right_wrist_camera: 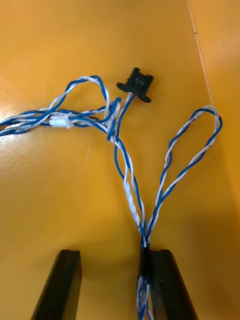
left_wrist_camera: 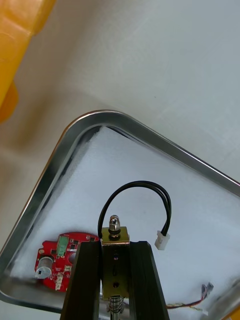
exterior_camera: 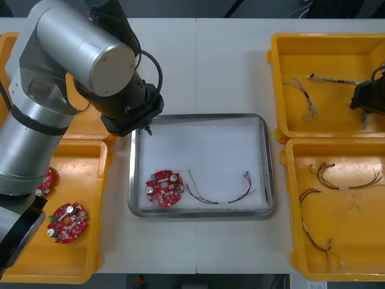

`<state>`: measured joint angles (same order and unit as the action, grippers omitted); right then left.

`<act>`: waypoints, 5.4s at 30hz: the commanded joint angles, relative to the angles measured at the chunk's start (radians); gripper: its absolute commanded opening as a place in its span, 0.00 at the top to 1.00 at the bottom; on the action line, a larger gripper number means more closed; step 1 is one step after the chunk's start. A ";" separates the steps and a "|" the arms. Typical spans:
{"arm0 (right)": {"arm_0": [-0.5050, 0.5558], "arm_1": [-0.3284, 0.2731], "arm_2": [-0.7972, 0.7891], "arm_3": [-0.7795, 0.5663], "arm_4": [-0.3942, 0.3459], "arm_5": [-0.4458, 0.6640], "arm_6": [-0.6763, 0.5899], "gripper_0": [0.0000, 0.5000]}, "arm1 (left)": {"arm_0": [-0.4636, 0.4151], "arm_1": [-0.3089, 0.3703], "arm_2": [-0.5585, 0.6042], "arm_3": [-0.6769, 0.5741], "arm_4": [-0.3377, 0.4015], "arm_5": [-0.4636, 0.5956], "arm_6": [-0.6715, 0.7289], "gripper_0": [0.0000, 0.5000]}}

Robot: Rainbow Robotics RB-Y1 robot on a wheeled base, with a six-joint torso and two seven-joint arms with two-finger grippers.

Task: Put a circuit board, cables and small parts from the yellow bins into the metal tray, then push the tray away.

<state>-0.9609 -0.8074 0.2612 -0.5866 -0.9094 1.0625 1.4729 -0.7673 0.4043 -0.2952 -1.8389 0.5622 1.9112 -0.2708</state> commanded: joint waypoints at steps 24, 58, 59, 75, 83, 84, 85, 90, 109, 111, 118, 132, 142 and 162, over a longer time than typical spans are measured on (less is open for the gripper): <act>0.008 -0.061 -0.003 -0.105 -0.008 0.079 0.109 1.00 | 0.006 -0.099 -0.200 0.204 -0.196 -0.164 0.088 1.00; 0.010 -0.148 -0.304 -0.549 0.027 0.731 0.414 1.00 | 0.006 -0.093 -0.232 0.231 -0.192 -0.201 0.104 0.25; 0.008 -0.150 -0.304 -0.562 0.026 0.741 0.414 1.00 | 0.005 -0.091 -0.231 0.227 -0.192 -0.196 0.104 0.23; 0.010 -0.136 -0.304 -0.766 0.000 0.857 0.406 1.00 | -0.152 0.045 -0.082 0.063 0.061 0.009 0.099 0.10; 0.010 -0.111 -0.304 -0.815 -0.008 0.857 0.412 1.00 | -0.244 0.180 0.034 0.072 0.229 0.009 0.104 0.00; 0.010 -0.105 -0.304 -0.823 -0.011 0.857 0.414 1.00 | -0.253 0.206 0.048 0.078 0.260 0.009 0.104 0.00; 0.010 -0.101 -0.304 -0.832 -0.013 0.857 0.414 1.00 | -0.264 0.231 0.061 0.092 0.292 0.009 0.102 0.00; 0.011 -0.068 -0.290 -0.883 -0.023 0.857 0.418 1.00 | -0.303 0.317 0.107 0.170 0.412 0.009 0.102 0.00; 0.011 0.048 -0.017 -1.181 -0.091 0.850 0.441 1.00 | -0.360 0.558 0.131 0.563 0.486 -0.032 0.111 0.00; 0.011 0.063 0.003 -1.188 -0.108 0.829 0.452 1.00 | -0.360 0.571 0.133 0.601 0.476 -0.057 0.114 0.00; 0.011 0.120 0.096 -1.196 -0.103 0.751 0.607 1.00 | -0.360 0.587 0.130 0.739 0.384 -0.178 0.119 0.00; 0.011 0.165 0.351 -1.142 -0.080 0.541 0.813 1.00 | -0.362 0.579 0.057 0.912 0.341 -0.406 0.170 0.00; 0.011 0.194 0.492 -1.059 -0.026 0.427 0.826 1.00 | -0.360 0.558 -0.050 0.963 0.349 -0.532 0.346 0.00; 0.088 0.215 0.549 -1.027 0.046 0.292 0.826 0.54 | -0.254 0.465 -0.067 0.969 0.334 -0.572 0.398 0.00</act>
<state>-0.8764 -0.6048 0.8100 -1.5918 -0.8650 1.3590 2.2766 -1.0484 0.8814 -0.3690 -0.8671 0.9078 1.3570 0.1193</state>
